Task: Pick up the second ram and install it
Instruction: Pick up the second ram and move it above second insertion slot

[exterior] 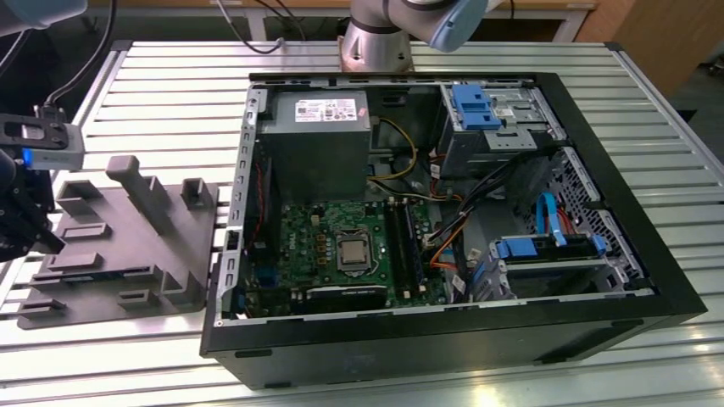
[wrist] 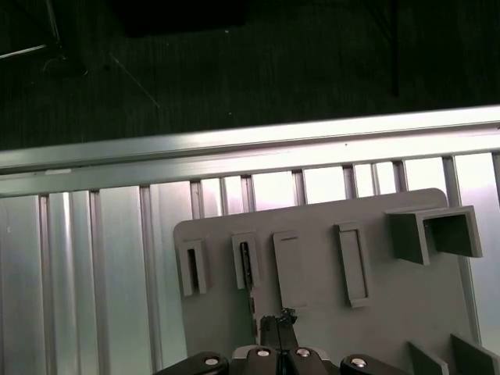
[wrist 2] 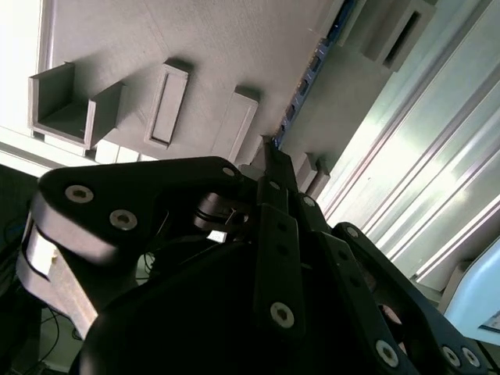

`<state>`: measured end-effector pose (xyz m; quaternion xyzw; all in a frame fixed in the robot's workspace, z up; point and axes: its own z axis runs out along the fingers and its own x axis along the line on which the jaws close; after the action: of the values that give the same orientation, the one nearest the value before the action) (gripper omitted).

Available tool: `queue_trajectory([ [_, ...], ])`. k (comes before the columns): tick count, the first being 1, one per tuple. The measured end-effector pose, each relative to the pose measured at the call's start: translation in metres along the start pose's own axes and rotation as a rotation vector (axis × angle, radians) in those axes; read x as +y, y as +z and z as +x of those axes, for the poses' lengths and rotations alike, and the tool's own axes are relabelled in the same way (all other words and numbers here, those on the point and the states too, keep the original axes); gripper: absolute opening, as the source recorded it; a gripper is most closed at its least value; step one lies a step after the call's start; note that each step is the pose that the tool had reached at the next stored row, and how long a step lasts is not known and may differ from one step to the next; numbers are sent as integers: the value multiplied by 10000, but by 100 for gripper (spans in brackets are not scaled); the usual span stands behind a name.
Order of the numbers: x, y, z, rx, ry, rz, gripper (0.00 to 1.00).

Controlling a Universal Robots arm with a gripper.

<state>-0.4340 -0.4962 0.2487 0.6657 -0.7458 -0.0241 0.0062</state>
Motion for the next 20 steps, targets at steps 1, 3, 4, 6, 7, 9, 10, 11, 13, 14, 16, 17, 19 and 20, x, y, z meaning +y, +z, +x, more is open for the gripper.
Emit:
queue_trajectory([
  [1, -1, 5, 4, 0, -1, 0, 11],
  [3, -2, 15, 11, -1, -1, 1, 11],
  [4, -3, 21, 14, -1, -1, 1, 11],
  [6, -5, 31, 21, 0, -2, 1, 11],
  [7, -5, 36, 23, 0, -2, 0, 11],
  [9, -8, 45, 27, 0, -3, 0, 11],
  [10, -10, 49, 29, 0, -3, -1, 11],
  [11, -12, 53, 31, 0, -2, 0, 11],
  [13, -17, 60, 33, 0, -3, 0, 11],
  [14, -19, 62, 34, 0, -3, -1, 11],
  [16, -25, 68, 35, 0, -3, 1, 11],
  [17, -29, 71, 35, -1, -3, 1, 11],
  [19, -34, 75, 35, -1, -2, 1, 11],
  [20, -36, 77, 36, -1, -3, 1, 11],
])
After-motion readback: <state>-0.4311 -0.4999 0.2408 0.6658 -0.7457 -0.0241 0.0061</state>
